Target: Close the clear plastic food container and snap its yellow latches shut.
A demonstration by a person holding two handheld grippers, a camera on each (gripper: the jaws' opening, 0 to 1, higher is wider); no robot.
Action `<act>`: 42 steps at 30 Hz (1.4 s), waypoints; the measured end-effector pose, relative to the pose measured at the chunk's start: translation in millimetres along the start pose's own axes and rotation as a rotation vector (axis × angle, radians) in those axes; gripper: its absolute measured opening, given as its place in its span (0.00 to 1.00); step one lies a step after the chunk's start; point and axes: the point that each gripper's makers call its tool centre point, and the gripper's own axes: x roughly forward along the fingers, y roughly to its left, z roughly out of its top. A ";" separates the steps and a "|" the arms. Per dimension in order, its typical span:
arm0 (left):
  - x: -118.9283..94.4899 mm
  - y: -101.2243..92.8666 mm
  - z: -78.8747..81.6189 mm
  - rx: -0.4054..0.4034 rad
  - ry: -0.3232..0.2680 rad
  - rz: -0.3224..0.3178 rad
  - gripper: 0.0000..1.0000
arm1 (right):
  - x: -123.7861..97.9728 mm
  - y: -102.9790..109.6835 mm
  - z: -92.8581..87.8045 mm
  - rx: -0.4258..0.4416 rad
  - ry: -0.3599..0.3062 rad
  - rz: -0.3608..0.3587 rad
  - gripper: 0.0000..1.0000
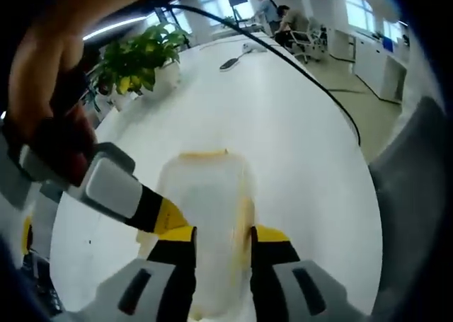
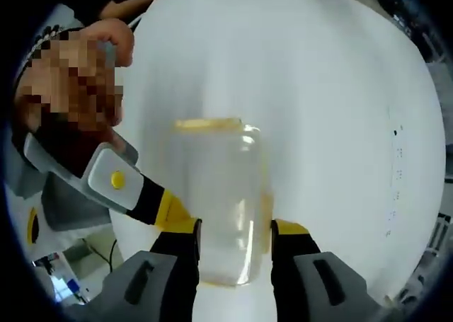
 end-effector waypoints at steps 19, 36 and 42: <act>-3.9 -0.8 -3.9 0.110 0.080 0.036 0.20 | 3.8 3.2 3.6 0.001 0.004 0.024 0.36; 3.1 3.1 -6.0 0.151 0.069 0.041 0.20 | 6.2 -0.4 2.6 -0.018 -0.027 0.135 0.32; 5.3 4.7 -5.8 0.149 0.071 0.047 0.21 | 6.5 -2.0 8.3 -0.009 -0.052 0.162 0.32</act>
